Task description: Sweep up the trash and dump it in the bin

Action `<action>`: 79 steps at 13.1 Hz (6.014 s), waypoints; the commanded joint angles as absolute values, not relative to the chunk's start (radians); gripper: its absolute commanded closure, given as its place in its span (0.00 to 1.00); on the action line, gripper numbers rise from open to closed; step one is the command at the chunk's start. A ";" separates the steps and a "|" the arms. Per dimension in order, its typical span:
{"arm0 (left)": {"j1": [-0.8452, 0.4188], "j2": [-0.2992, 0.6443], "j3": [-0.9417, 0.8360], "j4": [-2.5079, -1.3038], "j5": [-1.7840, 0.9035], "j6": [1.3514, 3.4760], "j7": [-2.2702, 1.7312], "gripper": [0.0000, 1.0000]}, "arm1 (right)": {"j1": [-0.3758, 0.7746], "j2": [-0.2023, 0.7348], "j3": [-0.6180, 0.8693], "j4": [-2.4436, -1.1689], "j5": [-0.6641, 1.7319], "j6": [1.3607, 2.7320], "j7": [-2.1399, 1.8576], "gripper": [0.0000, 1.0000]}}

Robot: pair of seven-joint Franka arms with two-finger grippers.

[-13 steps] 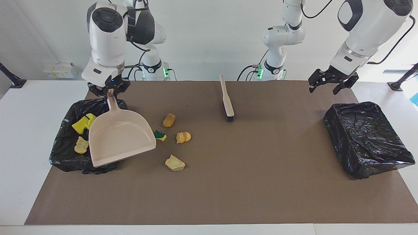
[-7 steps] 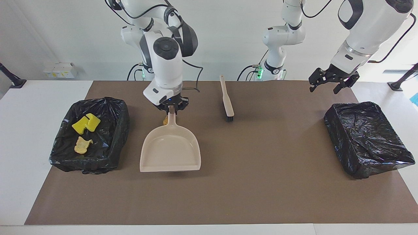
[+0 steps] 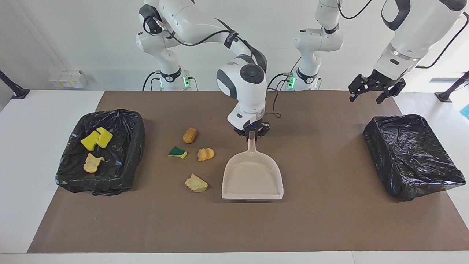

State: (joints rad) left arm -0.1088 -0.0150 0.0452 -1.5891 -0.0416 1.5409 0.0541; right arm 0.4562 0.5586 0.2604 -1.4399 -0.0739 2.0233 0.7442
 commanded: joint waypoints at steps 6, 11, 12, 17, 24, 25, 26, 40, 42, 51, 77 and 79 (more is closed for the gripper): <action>-0.136 -0.025 0.055 -1.586 -0.026 1.520 0.054 0.00 | 0.449 0.608 0.268 -1.404 -0.049 2.059 0.683 0.00; -0.175 -0.012 0.035 -1.603 -0.029 1.566 0.054 0.00 | 0.446 0.451 0.271 -1.489 -0.022 1.953 0.670 0.00; -0.192 -0.009 0.035 -1.633 -0.031 1.613 0.052 0.00 | 0.449 0.393 0.273 -1.546 0.010 1.928 0.655 0.00; -0.279 0.119 0.034 -1.641 -0.037 1.765 0.043 0.00 | 0.521 0.131 0.284 -1.970 0.118 2.054 0.614 0.00; -0.475 0.302 0.034 -1.657 -0.029 2.048 -0.164 0.00 | 0.646 0.100 0.282 -2.209 0.150 2.249 0.604 0.14; -0.503 0.323 0.034 -1.669 -0.029 2.078 -0.201 0.00 | 0.647 0.097 0.284 -2.209 0.150 2.249 0.610 0.21; -0.529 0.333 0.034 -1.699 -0.029 2.148 -0.231 0.00 | 0.649 0.100 0.284 -2.207 0.152 2.249 0.614 0.23; -0.683 0.304 0.034 -1.865 -0.034 2.177 -0.438 0.31 | 0.615 0.022 0.293 -2.175 0.187 2.128 0.724 1.00; -0.684 0.302 0.034 -1.870 -0.034 2.175 -0.443 0.64 | 0.560 -0.059 0.293 -2.175 0.187 2.007 0.703 1.00; -0.609 0.301 0.046 -1.858 0.008 2.184 -0.359 1.00 | 0.177 -0.176 0.285 -2.186 0.015 1.805 0.342 1.00; -0.431 0.143 0.048 -1.855 0.011 1.906 0.507 1.00 | 0.046 -0.076 0.288 -2.135 -0.093 1.753 0.368 1.00; -0.420 0.134 0.048 -1.867 0.012 1.884 0.692 1.00 | 0.046 -0.161 0.291 -2.260 -0.095 1.769 0.370 1.00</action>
